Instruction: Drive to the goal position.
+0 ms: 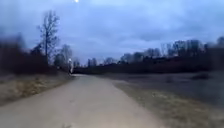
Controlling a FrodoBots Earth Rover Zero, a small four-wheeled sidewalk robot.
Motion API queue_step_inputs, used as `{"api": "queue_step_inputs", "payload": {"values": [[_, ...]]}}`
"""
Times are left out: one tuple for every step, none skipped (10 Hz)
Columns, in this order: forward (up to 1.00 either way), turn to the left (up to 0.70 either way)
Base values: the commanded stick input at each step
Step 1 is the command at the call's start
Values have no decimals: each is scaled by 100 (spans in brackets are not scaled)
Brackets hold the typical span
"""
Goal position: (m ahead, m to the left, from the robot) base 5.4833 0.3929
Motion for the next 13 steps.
{"api": "queue_step_inputs", "payload": {"values": [[100, 0], [100, 0], [100, 0], [100, 0], [100, 0], [100, 0], [100, 0], [100, 0], [100, 24], [100, 40], [100, 23], [100, 4], [100, 0]]}}
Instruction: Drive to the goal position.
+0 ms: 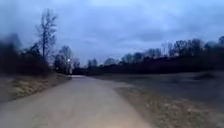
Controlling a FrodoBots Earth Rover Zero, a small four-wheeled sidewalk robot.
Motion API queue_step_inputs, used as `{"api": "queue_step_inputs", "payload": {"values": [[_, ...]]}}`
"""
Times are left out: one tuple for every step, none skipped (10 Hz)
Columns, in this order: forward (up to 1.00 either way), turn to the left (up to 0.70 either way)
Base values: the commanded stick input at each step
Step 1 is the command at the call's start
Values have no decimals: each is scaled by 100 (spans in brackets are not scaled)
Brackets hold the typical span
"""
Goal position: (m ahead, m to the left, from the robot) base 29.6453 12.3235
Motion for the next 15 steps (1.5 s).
{"api": "queue_step_inputs", "payload": {"values": [[100, 0], [100, 0], [100, 5], [100, 26], [100, 40], [100, 40], [100, 40], [100, 10], [100, 0], [100, 0], [100, 0], [100, 0], [100, 0], [100, 0], [100, 0]]}}
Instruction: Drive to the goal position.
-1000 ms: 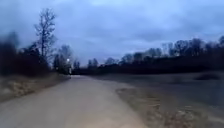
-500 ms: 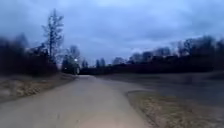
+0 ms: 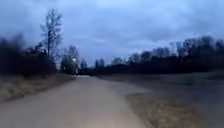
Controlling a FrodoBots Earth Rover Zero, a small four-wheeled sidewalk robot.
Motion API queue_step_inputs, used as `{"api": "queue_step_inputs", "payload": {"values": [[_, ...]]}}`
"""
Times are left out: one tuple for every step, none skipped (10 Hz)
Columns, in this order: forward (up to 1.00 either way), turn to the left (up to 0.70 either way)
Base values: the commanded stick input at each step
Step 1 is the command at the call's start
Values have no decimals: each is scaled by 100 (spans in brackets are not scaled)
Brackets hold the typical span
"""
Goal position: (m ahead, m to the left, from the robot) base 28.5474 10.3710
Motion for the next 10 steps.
{"api": "queue_step_inputs", "payload": {"values": [[100, 0], [100, 13], [100, 40], [100, 35], [100, 11], [100, 0], [100, 0], [100, 0], [100, 0], [100, 0]]}}
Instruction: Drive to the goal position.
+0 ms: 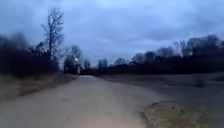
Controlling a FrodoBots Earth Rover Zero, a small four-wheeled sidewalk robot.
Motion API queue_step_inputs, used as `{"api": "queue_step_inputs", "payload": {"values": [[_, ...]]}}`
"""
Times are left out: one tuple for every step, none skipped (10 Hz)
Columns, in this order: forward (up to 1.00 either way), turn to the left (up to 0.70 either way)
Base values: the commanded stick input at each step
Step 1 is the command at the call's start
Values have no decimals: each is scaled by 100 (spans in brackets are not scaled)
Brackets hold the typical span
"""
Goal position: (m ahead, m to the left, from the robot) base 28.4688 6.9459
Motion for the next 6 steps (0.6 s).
{"api": "queue_step_inputs", "payload": {"values": [[100, 0], [100, 0], [100, 0], [100, 0], [100, 0], [100, 0]]}}
